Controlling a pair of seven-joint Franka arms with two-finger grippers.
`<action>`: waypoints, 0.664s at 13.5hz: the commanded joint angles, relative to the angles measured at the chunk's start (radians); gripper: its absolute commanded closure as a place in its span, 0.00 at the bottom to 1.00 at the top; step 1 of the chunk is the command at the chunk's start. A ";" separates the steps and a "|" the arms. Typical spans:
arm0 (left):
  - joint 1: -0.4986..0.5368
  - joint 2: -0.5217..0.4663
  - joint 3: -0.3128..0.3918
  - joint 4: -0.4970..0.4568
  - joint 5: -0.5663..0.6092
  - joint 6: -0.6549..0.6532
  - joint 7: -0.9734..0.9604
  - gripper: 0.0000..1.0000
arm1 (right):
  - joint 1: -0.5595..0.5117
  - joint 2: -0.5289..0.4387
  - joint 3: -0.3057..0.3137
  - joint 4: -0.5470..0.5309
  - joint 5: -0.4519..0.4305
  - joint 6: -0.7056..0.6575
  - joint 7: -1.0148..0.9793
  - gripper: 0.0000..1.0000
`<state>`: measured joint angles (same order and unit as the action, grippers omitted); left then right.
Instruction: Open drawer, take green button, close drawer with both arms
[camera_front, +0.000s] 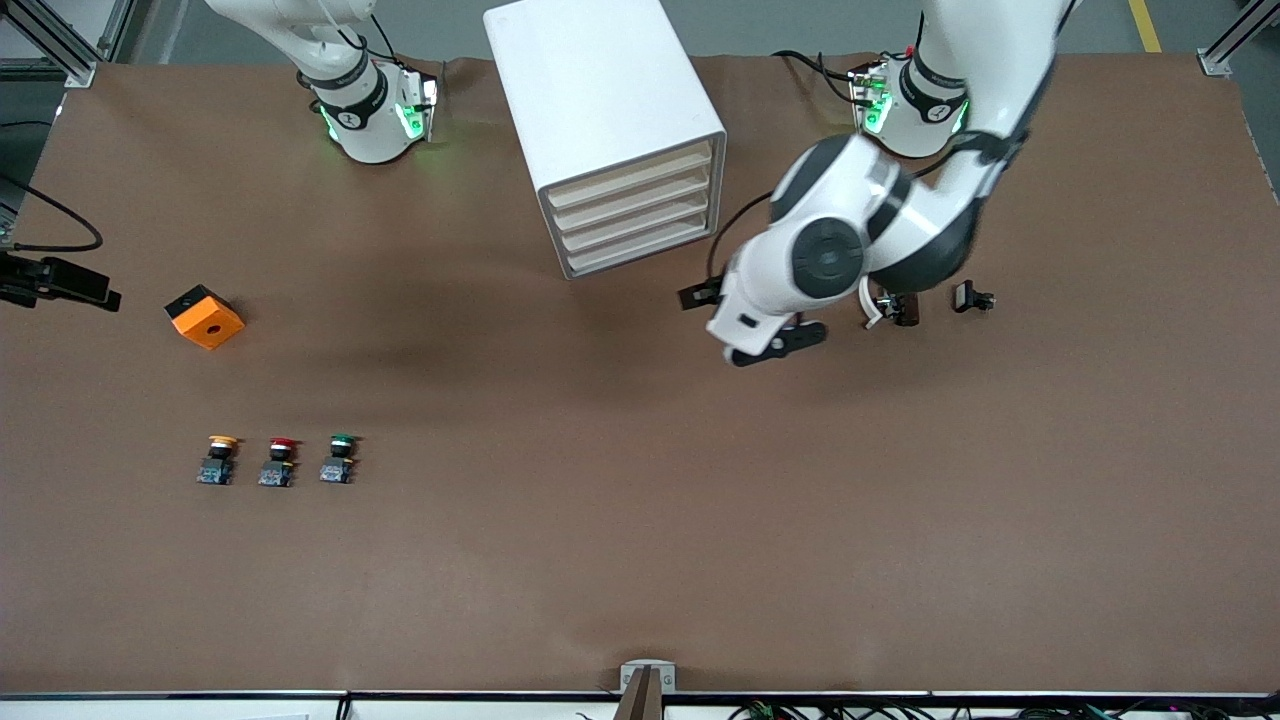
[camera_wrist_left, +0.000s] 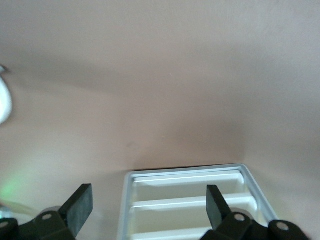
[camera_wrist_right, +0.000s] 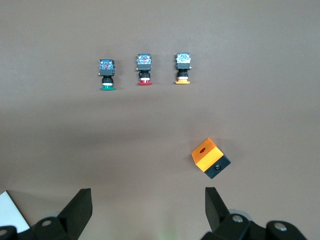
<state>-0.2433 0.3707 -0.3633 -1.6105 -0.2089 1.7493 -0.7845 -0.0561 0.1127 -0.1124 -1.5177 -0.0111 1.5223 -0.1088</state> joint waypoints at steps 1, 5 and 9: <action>0.058 -0.104 -0.013 -0.066 0.026 -0.024 0.134 0.00 | -0.014 -0.001 0.014 0.034 -0.009 -0.045 0.000 0.00; 0.151 -0.200 -0.014 -0.146 0.192 -0.027 0.143 0.00 | -0.019 -0.008 0.011 0.028 -0.009 -0.083 -0.003 0.00; 0.295 -0.235 -0.014 -0.097 0.201 -0.050 0.151 0.00 | -0.033 -0.076 0.014 0.027 0.008 -0.077 0.001 0.00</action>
<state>-0.0237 0.1862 -0.3629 -1.7021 -0.0210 1.7172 -0.6578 -0.0721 0.0925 -0.1135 -1.4905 -0.0107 1.4543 -0.1086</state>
